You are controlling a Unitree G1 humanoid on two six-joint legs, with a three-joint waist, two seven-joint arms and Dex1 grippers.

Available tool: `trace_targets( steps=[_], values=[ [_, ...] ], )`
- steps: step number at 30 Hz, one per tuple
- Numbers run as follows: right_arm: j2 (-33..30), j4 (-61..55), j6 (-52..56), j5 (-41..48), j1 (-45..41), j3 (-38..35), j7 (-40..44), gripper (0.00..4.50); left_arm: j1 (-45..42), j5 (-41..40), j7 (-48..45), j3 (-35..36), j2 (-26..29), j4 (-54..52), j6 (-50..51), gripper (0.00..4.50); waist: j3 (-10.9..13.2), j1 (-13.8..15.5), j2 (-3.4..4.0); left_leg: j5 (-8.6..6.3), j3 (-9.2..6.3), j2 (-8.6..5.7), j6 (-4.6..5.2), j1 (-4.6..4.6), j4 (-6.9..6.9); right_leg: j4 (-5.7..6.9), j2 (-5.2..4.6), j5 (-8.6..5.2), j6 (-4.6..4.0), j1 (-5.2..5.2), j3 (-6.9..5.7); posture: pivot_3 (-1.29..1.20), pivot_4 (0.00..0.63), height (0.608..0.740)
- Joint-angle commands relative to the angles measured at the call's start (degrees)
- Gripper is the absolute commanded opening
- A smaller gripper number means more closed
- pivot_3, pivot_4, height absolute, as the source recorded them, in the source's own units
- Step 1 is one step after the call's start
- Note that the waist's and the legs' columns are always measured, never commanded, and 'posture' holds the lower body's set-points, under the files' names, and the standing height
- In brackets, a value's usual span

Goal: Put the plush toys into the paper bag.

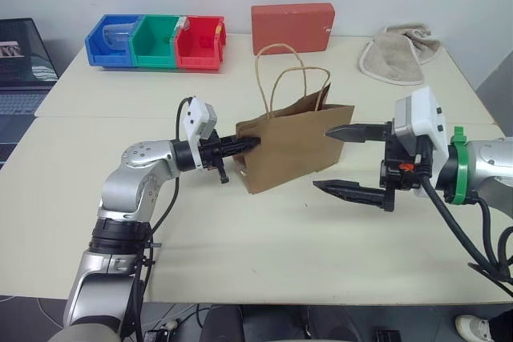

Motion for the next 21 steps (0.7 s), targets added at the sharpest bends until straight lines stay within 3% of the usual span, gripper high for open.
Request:
trace_targets(
  steps=[1,4,8,15,21],
  values=[
    [-0.16,-1.76,-3.34,-2.71,1.91,-1.49,-0.03,4.5,-1.84,-1.0,-1.4,0.6,0.29,-0.3,-1.05,0.01,0.0,0.04,0.0,0.0,0.0,0.0,0.0,0.0,0.0,0.0,0.0,0.0,0.0,0.0,0.0,0.0,0.15,0.74],
    [-2.54,-1.95,-3.78,-2.57,4.52,-5.26,1.73,4.5,-3.73,-2.28,-4.58,-0.01,0.6,0.75,-0.11,0.01,0.0,0.13,0.0,0.0,-0.01,-0.01,0.0,0.0,0.01,0.0,0.0,0.0,0.0,0.0,-0.01,0.0,0.15,0.74],
    [-7.61,-3.55,1.11,5.53,10.35,-16.47,3.33,4.5,-7.37,-3.29,-11.64,-2.81,0.33,3.42,1.2,0.01,0.0,0.89,0.0,0.0,-0.01,-0.03,0.0,-0.01,0.0,0.0,0.0,0.0,0.0,0.01,-0.02,0.0,0.15,0.74],
    [-11.27,-7.83,6.56,14.94,20.45,-32.37,-1.73,4.5,-13.39,0.95,-18.42,-8.15,-2.98,13.69,-4.01,0.01,0.0,0.91,-0.01,0.0,-0.05,-0.04,0.02,0.1,0.02,-0.07,0.0,0.0,0.0,0.23,-0.05,0.0,0.15,0.74],
    [-11.55,-10.9,5.75,19.71,25.66,-35.79,-7.58,4.5,-14.93,6.03,-19.12,-10.66,-5.54,19.48,-11.25,0.01,-0.01,0.63,-0.01,0.0,-0.04,-0.06,0.03,0.12,0.05,-0.06,0.01,0.0,0.0,0.26,-0.01,0.0,0.15,0.74]
  ],
)
